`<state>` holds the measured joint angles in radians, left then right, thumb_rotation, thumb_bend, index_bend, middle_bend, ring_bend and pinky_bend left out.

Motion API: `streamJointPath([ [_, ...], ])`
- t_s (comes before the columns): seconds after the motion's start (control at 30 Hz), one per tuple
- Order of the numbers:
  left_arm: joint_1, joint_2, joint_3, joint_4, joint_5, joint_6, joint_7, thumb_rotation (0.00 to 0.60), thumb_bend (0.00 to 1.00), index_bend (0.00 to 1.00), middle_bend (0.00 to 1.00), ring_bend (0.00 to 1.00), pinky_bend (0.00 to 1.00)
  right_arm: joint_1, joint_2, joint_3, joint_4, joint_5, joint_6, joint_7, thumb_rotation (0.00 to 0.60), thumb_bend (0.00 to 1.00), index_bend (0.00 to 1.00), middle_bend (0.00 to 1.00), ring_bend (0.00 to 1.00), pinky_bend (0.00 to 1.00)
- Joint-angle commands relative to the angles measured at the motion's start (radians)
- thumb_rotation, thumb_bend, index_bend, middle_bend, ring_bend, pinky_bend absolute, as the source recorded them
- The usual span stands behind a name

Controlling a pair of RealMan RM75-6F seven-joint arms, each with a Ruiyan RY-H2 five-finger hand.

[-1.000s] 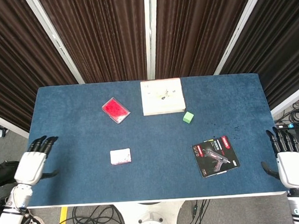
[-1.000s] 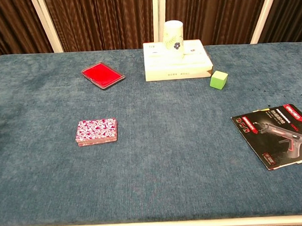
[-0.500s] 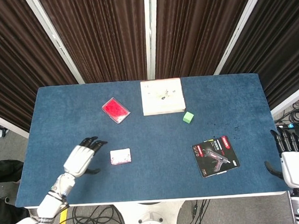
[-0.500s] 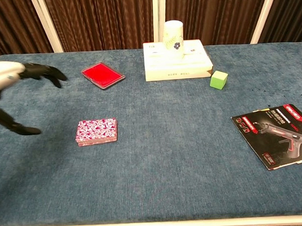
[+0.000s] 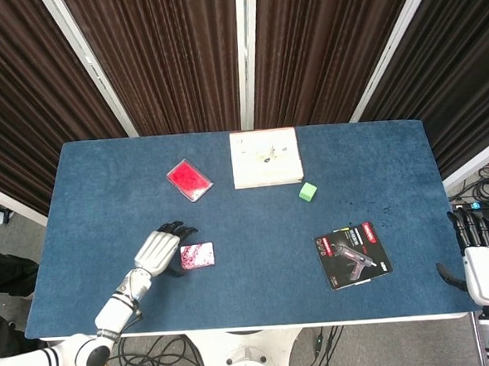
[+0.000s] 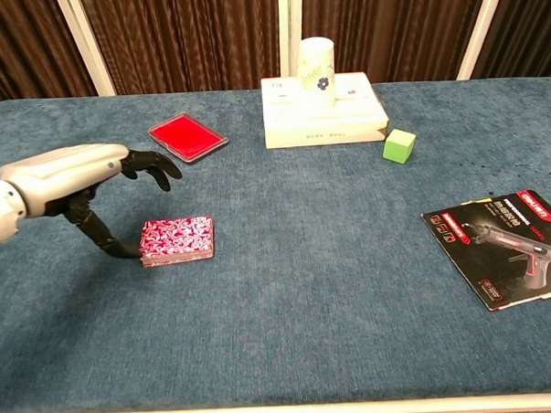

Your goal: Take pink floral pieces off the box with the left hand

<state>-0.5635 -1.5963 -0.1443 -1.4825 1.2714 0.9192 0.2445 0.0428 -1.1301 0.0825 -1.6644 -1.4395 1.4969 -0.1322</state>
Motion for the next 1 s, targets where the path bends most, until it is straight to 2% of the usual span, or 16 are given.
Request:
streamJointPath([
  [0.03,-0.012,-0.047,-0.017,0.014,-0.067,0.019,0.068,0.6,0.04,0.19,0.26,0.12,0.2,0.0,0.003,0.001,-0.001,-0.003,0.003,0.001,0.6,0.14,0.0,0.0,0.0,0.0],
  [0.37,-0.027,-0.107,-0.031,0.022,-0.233,0.059,0.201,0.6,0.04,0.2,0.28,0.14,0.2,-0.002,0.0,0.001,0.003,-0.004,0.006,0.015,0.6,0.14,0.0,0.0,0.0,0.0],
  [0.73,-0.034,-0.127,-0.023,-0.052,-0.287,0.107,0.249,0.6,0.04,0.2,0.29,0.14,0.19,-0.005,0.002,0.003,0.009,-0.004,0.011,0.028,0.6,0.14,0.0,0.0,0.0,0.0],
  [1.0,-0.047,-0.181,-0.019,-0.011,-0.303,0.149,0.288,0.6,0.04,0.2,0.29,0.14,0.19,-0.005,0.002,0.003,0.02,0.0,0.007,0.044,0.6,0.14,0.0,0.0,0.0,0.0],
])
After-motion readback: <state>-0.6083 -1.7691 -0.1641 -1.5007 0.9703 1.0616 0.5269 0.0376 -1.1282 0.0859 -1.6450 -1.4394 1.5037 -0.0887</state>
